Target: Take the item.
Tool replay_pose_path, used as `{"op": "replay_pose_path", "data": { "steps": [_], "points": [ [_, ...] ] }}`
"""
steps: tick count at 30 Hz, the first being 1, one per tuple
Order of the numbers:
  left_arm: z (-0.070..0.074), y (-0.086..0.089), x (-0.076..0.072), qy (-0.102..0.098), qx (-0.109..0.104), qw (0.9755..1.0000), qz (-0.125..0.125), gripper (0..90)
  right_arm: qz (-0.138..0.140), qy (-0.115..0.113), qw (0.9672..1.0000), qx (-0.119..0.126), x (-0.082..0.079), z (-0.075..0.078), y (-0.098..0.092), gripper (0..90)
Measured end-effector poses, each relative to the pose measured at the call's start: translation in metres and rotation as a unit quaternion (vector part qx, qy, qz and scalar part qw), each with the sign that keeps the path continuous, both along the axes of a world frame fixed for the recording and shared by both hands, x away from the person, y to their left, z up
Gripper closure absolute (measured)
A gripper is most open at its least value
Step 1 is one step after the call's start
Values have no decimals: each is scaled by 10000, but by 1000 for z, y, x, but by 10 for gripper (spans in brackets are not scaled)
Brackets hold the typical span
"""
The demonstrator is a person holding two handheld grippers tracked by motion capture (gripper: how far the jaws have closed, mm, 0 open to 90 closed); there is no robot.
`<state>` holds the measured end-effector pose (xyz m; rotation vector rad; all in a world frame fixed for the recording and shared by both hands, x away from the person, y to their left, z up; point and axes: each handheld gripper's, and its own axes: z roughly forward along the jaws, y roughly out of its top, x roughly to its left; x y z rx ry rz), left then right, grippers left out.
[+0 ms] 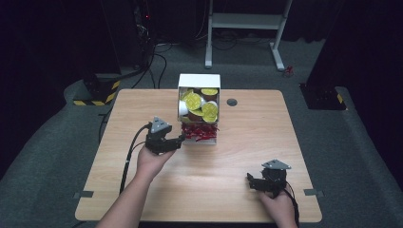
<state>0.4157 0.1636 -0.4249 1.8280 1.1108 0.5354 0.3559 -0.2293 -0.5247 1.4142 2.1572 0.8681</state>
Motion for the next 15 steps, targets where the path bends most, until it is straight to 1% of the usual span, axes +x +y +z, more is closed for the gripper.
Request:
{"op": "replay_pose_path", "data": {
  "steps": [2,4,5,6,9,11,12,15],
  "points": [
    [0,-2,3,6,64,10000,-22,339,15,-1,10000,1,0,0,0,81],
    [0,-4,6,25,35,10000,-16,349,4,19,10000,15,0,0,0,81],
    [-1,-5,8,53,66,10000,-21,349,15,8,10000,5,0,0,0,81],
    [-2,-6,9,40,107,9999,-22,351,14,9,10000,6,0,0,0,81],
    [-6,-12,10,100,114,9999,-39,369,16,0,10000,1,0,0,0,81],
    [-9,-14,12,119,175,9998,-51,378,18,-1,10000,-1,0,0,0,82],
    [-10,-16,13,130,173,9997,-63,408,9,12,10000,9,0,0,0,82],
    [-11,-18,15,86,230,9997,-28,456,9,12,10000,11,0,0,0,82]
  ]
}}
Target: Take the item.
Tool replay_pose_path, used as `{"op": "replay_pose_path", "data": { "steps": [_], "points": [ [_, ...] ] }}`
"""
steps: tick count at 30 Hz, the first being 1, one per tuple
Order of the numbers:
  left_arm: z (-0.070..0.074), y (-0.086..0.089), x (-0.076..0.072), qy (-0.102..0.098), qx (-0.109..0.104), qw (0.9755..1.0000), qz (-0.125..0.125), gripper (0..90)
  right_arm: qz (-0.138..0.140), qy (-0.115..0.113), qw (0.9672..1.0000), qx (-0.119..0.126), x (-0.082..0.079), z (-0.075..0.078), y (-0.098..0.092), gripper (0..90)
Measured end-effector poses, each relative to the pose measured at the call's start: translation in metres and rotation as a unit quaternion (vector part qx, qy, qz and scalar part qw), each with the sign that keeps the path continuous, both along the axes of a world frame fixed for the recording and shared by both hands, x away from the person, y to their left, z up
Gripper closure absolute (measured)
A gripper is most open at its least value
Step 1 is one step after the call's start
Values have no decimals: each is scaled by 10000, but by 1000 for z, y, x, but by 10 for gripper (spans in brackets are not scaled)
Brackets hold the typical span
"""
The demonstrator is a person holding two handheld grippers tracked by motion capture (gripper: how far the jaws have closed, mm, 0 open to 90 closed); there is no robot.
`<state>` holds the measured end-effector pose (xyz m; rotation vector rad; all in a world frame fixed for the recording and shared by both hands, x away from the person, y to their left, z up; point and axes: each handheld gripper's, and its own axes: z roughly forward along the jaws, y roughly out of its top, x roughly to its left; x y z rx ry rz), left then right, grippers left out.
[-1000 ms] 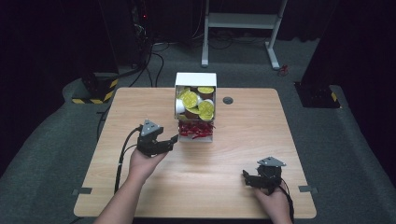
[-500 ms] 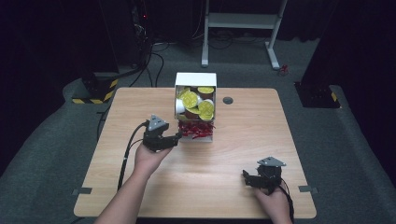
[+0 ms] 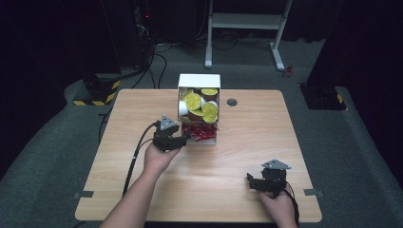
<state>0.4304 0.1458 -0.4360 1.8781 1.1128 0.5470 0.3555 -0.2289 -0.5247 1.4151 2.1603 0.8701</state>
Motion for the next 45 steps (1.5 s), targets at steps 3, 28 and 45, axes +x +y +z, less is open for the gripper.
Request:
{"op": "replay_pose_path", "data": {
  "steps": [3,28,45],
  "points": [
    [-2,-1,3,1,-17,10000,62,482,2,-1,10000,-2,0,0,0,81],
    [-7,-2,-3,-154,-107,9995,257,804,1,0,10000,-1,0,0,0,82],
    [-2,1,-17,-293,-7,9993,236,886,2,1,10000,-2,0,0,0,82]
  ]
}}
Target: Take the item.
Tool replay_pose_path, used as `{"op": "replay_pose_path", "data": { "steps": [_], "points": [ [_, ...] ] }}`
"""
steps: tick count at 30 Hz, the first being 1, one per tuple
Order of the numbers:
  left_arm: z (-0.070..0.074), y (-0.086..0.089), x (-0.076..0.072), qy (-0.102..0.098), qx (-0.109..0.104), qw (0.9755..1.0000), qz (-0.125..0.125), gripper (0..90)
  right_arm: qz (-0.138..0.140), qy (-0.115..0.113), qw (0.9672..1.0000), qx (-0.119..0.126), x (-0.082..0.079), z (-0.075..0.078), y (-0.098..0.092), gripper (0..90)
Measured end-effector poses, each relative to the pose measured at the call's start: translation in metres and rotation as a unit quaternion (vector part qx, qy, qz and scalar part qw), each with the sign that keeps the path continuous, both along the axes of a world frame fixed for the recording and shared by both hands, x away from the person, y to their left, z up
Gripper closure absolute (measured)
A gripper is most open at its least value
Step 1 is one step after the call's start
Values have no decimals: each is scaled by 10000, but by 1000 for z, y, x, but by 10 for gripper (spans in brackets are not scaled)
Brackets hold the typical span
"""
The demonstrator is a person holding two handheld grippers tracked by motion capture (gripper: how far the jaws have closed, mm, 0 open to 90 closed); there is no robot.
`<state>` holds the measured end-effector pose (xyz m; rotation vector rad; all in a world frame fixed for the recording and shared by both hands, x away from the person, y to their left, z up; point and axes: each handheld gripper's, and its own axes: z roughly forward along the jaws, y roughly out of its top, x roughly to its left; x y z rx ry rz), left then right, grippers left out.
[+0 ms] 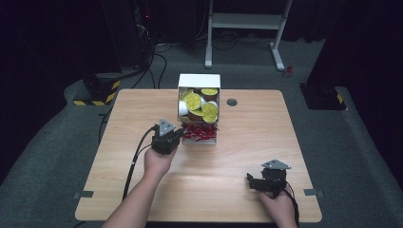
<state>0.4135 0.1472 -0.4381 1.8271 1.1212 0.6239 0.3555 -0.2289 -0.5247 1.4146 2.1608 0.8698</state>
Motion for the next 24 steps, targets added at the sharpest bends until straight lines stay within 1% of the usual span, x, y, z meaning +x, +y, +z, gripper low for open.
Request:
{"op": "replay_pose_path", "data": {
  "steps": [5,8,9,10,11,12,14,16,17,18,19,20,21,23,24],
  "points": [
    [2,1,-10,-44,33,10000,-37,885,8,-9,10000,-8,0,0,0,82],
    [3,2,-12,-83,16,10000,23,855,7,-7,10000,-7,0,0,0,82],
    [5,2,-12,-119,-8,9999,68,824,8,-8,10000,-7,0,0,0,82],
    [6,3,-12,-129,-20,9999,50,769,8,-9,10000,-8,0,0,0,82],
    [6,2,-12,-117,-32,9999,15,744,8,-9,10000,-8,0,0,0,82],
    [7,1,-12,-119,1,9999,-13,705,8,-8,10000,-8,0,0,0,82],
    [8,-3,-10,-126,27,9999,27,597,7,-8,10000,-7,0,0,0,82],
    [9,-6,-6,-69,16,10000,31,553,8,-9,10000,-8,0,0,0,82],
    [8,-8,-3,-33,50,10000,70,531,9,-10,10000,-9,0,0,0,81],
    [7,-9,0,37,52,10000,58,526,8,-8,10000,-8,0,0,0,82],
    [6,-9,2,144,-22,9999,36,550,8,-8,10000,-9,0,0,0,82],
    [3,-8,6,263,-107,9996,75,571,18,-15,10000,-15,0,0,0,82],
    [2,-8,6,258,-128,9995,114,603,15,-7,10000,-8,0,0,0,82],
    [-1,-7,5,184,-35,9998,115,640,23,-4,10000,-4,-1,0,0,82],
    [-2,-7,4,184,-21,9998,106,670,33,-11,10000,-9,0,0,0,82]
  ]
}}
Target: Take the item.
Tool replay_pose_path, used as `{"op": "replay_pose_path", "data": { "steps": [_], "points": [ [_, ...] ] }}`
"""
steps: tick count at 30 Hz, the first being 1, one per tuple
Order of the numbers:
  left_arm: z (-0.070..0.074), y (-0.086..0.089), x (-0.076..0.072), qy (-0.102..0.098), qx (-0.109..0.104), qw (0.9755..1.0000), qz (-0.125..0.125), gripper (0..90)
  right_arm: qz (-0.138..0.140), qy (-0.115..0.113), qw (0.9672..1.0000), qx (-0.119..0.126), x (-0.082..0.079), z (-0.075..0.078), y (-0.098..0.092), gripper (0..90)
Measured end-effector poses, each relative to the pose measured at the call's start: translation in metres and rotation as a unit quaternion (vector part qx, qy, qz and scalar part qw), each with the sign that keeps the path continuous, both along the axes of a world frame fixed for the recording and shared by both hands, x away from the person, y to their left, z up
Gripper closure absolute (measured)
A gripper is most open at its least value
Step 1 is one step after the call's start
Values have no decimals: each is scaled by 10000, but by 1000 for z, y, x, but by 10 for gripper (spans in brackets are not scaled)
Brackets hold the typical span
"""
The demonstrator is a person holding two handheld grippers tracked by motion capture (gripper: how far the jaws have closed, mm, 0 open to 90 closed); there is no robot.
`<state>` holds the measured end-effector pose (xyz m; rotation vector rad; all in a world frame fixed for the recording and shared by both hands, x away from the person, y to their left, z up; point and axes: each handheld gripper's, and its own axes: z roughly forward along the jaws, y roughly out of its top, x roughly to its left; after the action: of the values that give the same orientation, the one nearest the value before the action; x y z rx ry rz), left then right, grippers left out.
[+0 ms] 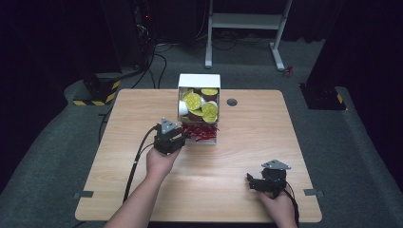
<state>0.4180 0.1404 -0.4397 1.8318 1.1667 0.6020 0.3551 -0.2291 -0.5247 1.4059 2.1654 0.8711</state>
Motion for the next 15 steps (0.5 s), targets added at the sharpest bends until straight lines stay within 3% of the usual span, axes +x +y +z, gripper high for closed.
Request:
{"op": "replay_pose_path", "data": {
  "steps": [6,15],
  "points": [
    [-3,3,1,45,-143,9999,-21,738,-11,8,10000,6,0,0,0,82],
    [-7,3,-3,-72,-48,10000,-37,813,0,-1,10000,-3,0,0,0,82]
  ]
}}
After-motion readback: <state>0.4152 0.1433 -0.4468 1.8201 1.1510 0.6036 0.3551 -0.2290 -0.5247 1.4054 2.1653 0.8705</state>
